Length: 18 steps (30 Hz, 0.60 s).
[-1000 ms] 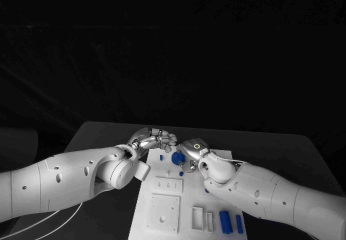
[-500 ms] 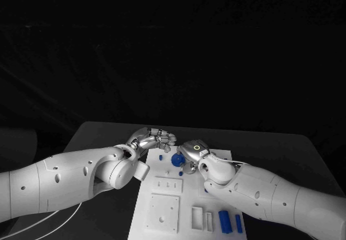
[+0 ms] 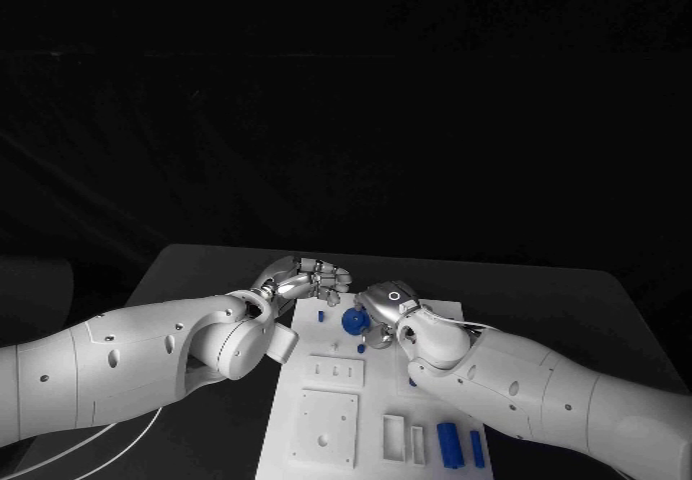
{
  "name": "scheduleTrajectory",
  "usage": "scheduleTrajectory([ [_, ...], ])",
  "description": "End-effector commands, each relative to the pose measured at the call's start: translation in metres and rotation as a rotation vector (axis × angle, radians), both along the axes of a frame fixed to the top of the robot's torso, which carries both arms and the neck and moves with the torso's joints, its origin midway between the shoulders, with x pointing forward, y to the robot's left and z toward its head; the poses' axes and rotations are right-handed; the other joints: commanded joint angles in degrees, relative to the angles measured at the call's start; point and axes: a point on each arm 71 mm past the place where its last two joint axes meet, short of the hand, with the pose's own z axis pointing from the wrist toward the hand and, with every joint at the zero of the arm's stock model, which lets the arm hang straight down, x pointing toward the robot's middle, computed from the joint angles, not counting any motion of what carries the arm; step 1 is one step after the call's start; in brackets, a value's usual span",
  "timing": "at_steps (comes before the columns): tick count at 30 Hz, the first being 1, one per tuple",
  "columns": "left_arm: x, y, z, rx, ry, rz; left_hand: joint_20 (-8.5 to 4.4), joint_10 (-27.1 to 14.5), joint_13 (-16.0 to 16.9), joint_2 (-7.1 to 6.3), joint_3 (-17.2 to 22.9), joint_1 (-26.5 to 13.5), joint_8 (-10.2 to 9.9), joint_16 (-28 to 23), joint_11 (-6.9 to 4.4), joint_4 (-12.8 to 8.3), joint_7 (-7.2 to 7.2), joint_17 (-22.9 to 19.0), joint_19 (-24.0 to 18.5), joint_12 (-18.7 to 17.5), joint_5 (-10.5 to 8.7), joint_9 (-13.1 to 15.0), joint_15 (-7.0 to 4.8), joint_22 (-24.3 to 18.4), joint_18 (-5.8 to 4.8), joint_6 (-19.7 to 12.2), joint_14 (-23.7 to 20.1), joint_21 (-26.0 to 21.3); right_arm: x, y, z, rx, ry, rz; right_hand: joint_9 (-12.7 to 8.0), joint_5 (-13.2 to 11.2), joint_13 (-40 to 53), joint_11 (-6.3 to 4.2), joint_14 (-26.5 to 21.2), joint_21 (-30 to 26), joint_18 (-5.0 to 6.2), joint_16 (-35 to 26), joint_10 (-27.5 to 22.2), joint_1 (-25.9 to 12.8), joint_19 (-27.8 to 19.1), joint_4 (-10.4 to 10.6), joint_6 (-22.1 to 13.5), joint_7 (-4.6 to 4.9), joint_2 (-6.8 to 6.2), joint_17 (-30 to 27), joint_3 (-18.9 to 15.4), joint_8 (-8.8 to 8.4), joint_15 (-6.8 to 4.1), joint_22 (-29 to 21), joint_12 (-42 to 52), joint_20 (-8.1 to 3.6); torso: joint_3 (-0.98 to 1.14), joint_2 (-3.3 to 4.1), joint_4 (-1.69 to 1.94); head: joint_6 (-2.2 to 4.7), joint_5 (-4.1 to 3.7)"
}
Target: Assemble the parts on the task board
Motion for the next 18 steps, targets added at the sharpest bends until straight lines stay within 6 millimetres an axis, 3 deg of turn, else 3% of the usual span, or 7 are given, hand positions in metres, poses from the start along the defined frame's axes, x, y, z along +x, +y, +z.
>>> scheduleTrajectory([
  [1, 0.000, -0.001, 0.001, -0.007, -0.003, -0.004, -0.04, 0.28, 0.08, -0.07, 0.41, -0.65, -0.35, -0.06, -0.03, 0.07, 0.32, 0.07, -0.48, -0.30, -0.40, 0.06, -0.10, 0.24, 1.13, 0.01, -0.18, 0.34, 0.001, -0.002, -0.007, -0.013, 0.087, -0.013, -0.02, 0.04, -0.05, 0.41, 0.06, 0.06, 4.67, -0.20, -0.08, 0.41, 0.04, 0.18, 0.17, 0.66, -0.09, 0.05, -0.19, -0.19, 0.28, 0.69, -0.20, -0.24, -0.02, 0.00, -0.01, -0.01, 0.08],
  [3, 0.000, -0.002, 0.001, -0.008, -0.003, -0.004, -0.04, 0.28, 0.08, -0.07, 0.42, -0.65, -0.35, -0.06, -0.03, 0.07, 0.32, 0.07, -0.48, -0.30, -0.40, 0.06, -0.10, 0.24, 1.13, 0.01, -0.18, 0.34, 0.002, -0.003, -0.008, -0.017, 0.090, -0.017, -0.05, 0.13, -0.06, 0.42, 0.07, 0.05, 4.67, -0.21, -0.08, 0.49, 0.03, 0.20, 0.11, 0.66, 0.02, 0.06, -0.09, -0.23, 0.27, 0.68, -0.20, -0.24, -0.02, 0.00, 0.00, 0.01, 0.08],
  [4, 0.000, -0.002, 0.001, -0.008, -0.003, -0.004, -0.04, 0.28, 0.08, -0.06, 0.42, -0.66, -0.35, -0.06, -0.03, 0.08, 0.32, 0.07, -0.48, -0.30, -0.40, 0.06, -0.10, 0.24, 1.13, 0.01, -0.18, 0.34, 0.003, -0.004, -0.008, -0.018, 0.097, -0.022, -0.44, 7.75, -0.09, 0.40, -0.09, -0.22, 4.47, -0.25, -0.22, 2.72, -0.31, -0.26, -2.16, -0.60, 3.36, 0.12, 3.31, -1.34, -0.39, 0.59, -0.26, -0.36, -0.02, 0.00, 0.00, 0.01, 0.08],
  [5, 0.000, -0.002, 0.001, -0.008, -0.003, -0.004, -0.04, 0.28, 0.08, -0.06, 0.42, -0.67, -0.35, -0.05, -0.02, 0.08, 0.32, 0.07, -0.48, -0.30, -0.40, 0.07, -0.10, 0.24, 1.13, 0.01, -0.18, 0.34, 0.003, -0.005, -0.009, -0.018, 0.102, -0.025, -0.35, 13.78, -0.06, -0.40, -0.07, 0.12, 4.49, -0.15, -0.21, 2.04, -0.22, -0.82, -2.41, -0.42, 5.12, 0.29, 3.64, -1.29, -0.34, 0.83, -0.17, -0.23, -0.02, 0.00, 0.00, 0.01, 0.08],
  [8, 0.000, -0.001, 0.001, -0.007, -0.003, -0.002, -0.04, 0.28, 0.08, -0.05, 0.43, -0.69, -0.36, -0.05, -0.02, 0.09, 0.33, 0.07, -0.48, -0.30, -0.40, 0.07, -0.10, 0.24, 1.13, 0.00, -0.17, 0.34, 0.004, -0.008, -0.010, -0.021, 0.117, -0.032, -0.25, 14.61, -0.07, -0.72, -0.04, 0.41, 4.67, -0.32, -0.21, 0.65, -0.38, -2.91, -2.45, -0.54, 6.76, 0.49, 3.53, -1.02, -0.75, 1.01, -0.07, 0.01, -0.04, -0.02, 0.02, -0.06, 0.07],
  [14, 0.000, 0.001, 0.001, -0.007, -0.004, 0.001, -0.04, 0.28, 0.09, -0.05, 0.44, -0.71, -0.37, -0.05, -0.02, 0.10, 0.33, 0.07, -0.47, -0.30, -0.40, 0.07, -0.10, 0.24, 1.13, -0.02, -0.17, 0.34, 0.003, -0.011, -0.010, -0.021, 0.119, -0.031, -0.13, 20.55, -0.14, -0.68, 0.12, 0.62, 4.67, -0.56, -0.17, -0.85, -0.30, -4.78, -2.42, -0.49, 7.44, 0.80, 3.85, -0.61, -0.76, 0.92, 0.02, 0.09, -0.02, -0.01, -0.03, -0.05, 0.11],
  [18, 0.000, 0.001, 0.001, -0.007, -0.004, 0.001, -0.04, 0.28, 0.10, -0.04, 0.46, -0.71, -0.37, -0.05, -0.02, 0.10, 0.34, 0.07, -0.47, -0.30, -0.40, 0.07, -0.10, 0.24, 1.14, -0.02, -0.17, 0.35, 0.003, -0.014, -0.010, -0.018, 0.116, -0.033, -0.08, 21.31, -0.16, -0.61, 0.16, 0.66, 4.67, -0.60, -0.15, -1.08, -0.26, -5.10, -2.27, -0.42, 7.50, 0.89, 3.84, -0.45, -0.70, 0.89, 0.04, 0.08, 0.00, -0.01, -0.05, -0.04, 0.12],
])
